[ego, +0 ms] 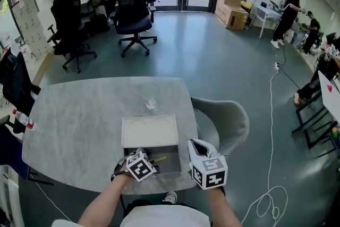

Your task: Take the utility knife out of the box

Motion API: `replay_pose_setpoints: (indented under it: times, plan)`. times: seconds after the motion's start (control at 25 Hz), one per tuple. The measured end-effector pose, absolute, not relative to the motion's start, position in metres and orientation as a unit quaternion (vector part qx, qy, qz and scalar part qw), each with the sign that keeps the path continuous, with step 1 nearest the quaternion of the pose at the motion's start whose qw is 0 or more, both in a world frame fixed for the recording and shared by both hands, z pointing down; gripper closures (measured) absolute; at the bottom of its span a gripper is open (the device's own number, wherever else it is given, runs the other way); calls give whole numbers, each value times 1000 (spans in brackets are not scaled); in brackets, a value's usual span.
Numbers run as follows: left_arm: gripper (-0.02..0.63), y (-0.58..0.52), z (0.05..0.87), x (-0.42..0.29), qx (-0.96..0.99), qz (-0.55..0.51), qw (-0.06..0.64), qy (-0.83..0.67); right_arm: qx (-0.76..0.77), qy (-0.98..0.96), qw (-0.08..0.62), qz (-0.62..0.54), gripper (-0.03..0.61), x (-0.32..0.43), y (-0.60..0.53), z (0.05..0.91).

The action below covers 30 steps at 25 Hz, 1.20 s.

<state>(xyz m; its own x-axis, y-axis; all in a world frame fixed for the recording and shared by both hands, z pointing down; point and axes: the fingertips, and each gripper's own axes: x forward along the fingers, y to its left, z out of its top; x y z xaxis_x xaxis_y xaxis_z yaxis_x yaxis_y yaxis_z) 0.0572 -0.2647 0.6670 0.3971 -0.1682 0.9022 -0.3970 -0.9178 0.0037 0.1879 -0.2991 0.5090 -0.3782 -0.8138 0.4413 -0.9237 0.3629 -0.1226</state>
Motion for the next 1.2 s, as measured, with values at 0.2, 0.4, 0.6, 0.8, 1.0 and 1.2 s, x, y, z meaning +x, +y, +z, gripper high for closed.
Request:
replay_pose_setpoints:
  times: [0.2,0.4,0.6,0.8,1.0,1.2]
  plan:
    - [339,-264,666,61,829,524,106,-164,532,-814,151,177,574,191,-305,509]
    - [376,-268,669,58,827,527,102,-167,526,-818,152,180,574,190,-310,514]
    - [422,-268,669,59,827,526,104,-168,519,-822,152,179,574,188,-314,515]
    - [465,-267,669,60,827,525,104,-171,516,-824,152,181,574,188,-317,516]
    - [476,-266,667,62,826,527,112,-165,512,-826,152,183,574,186,-318,516]
    - [492,-265,668,60,825,528,114,-166,510,-826,153,183,574,184,-320,517]
